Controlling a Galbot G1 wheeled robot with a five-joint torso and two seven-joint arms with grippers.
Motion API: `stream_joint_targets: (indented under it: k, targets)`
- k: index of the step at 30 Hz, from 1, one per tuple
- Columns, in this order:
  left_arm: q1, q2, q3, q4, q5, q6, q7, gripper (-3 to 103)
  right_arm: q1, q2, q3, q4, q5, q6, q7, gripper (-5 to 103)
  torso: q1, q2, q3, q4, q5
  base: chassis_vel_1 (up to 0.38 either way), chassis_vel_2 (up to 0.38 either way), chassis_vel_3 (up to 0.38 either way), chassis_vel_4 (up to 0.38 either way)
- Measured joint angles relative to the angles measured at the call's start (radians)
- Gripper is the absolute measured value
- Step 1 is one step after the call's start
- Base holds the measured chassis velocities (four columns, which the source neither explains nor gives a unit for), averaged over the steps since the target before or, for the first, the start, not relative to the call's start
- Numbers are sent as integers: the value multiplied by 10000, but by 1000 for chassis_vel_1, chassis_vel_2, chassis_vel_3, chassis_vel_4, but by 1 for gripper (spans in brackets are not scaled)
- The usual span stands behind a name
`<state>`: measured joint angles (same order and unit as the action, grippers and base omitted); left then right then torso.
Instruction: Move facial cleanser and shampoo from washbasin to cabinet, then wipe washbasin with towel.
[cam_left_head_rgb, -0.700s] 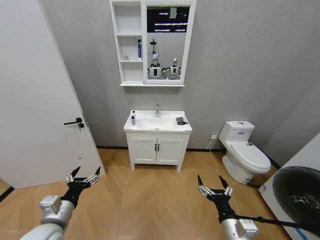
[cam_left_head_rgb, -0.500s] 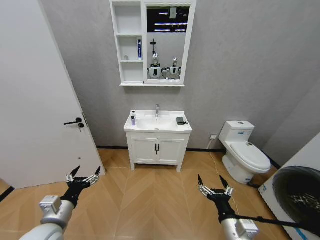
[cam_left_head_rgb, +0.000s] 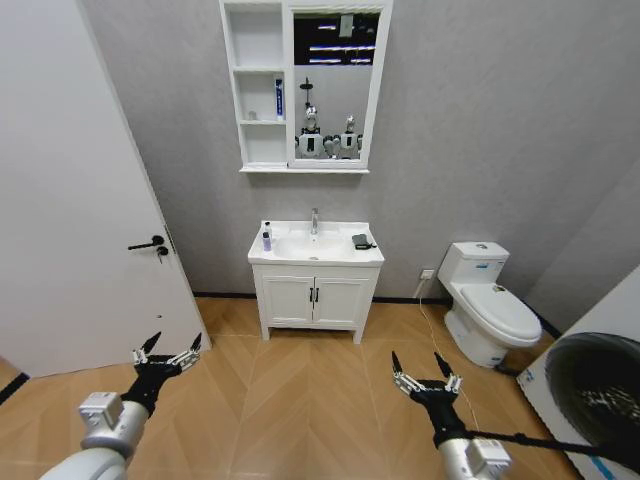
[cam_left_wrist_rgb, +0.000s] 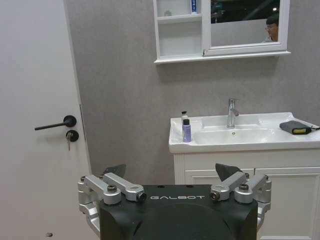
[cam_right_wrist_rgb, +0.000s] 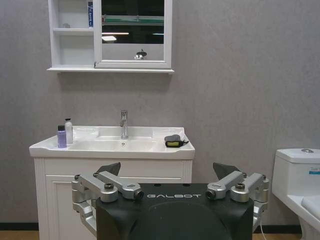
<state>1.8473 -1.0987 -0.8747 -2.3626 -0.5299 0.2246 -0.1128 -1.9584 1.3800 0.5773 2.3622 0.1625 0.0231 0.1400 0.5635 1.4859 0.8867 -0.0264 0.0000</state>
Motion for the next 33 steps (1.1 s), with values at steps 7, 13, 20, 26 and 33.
stream_joint_targets:
  k: [7,13,20,26,33]
  targets:
    - [-182,-11,3,26,-60,-2,32,98,-8,7,-73,-116,-7,-13,-99,100,0,0,0,0,1,0,0,0,0]
    - [-136,43,181,84,66,-2,23,98,-62,-49,83,-94,39,97,-111,100,-2,1,0,0,-1,-15,10,18,-12]
    - [-68,51,152,102,96,-2,11,98,-23,51,-86,-86,19,139,-154,100,-1,1,1,1,1,-108,111,118,-115]
    - [-31,-14,124,116,140,-23,9,98,-81,65,-179,-39,-27,189,-186,100,-1,1,0,-1,0,-204,199,225,-227]
    - [-51,-71,179,153,168,-50,13,98,-126,57,-166,16,-89,200,-191,100,2,0,1,1,-3,-276,259,281,-269]
